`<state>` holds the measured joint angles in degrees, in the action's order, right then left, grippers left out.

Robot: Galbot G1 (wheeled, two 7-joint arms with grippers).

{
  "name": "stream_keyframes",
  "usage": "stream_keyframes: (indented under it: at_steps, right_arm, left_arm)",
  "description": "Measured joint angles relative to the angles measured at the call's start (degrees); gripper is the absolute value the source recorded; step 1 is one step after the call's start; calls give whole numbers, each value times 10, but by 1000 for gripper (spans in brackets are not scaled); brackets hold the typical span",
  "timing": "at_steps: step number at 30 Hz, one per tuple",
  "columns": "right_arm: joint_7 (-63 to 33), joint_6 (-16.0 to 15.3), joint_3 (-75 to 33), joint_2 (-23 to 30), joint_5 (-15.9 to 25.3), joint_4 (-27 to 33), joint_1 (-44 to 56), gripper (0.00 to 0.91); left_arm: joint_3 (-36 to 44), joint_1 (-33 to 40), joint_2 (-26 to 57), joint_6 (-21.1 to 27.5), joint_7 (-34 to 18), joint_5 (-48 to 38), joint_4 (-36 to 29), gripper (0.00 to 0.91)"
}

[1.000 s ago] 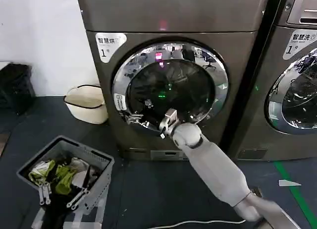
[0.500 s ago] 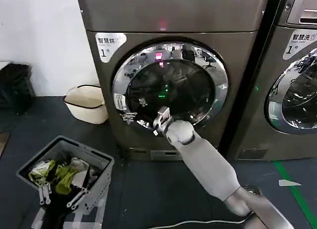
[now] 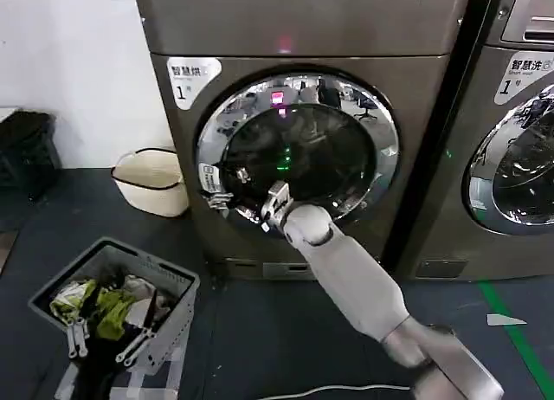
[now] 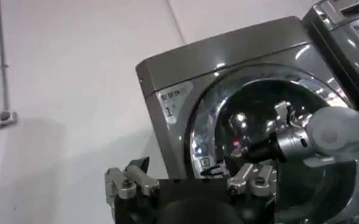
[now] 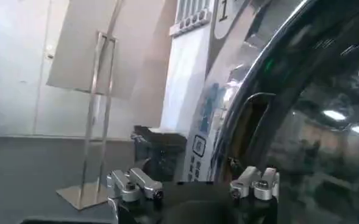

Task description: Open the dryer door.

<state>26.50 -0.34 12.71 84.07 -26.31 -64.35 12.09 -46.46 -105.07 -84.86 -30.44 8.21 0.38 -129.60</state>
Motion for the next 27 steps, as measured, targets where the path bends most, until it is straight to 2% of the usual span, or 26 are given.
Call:
stream_keyframes:
  at_steps: [14,27]
  right_arm:
    - [36,7,14,-2,-11,-2,-4,907]
    - [50,-16,39,-36,-60,-64,13,907]
  left_arm:
    - [0,1,0,-1,0,-1,2,907]
    - [-12,10,2,2,5,-9,10,907]
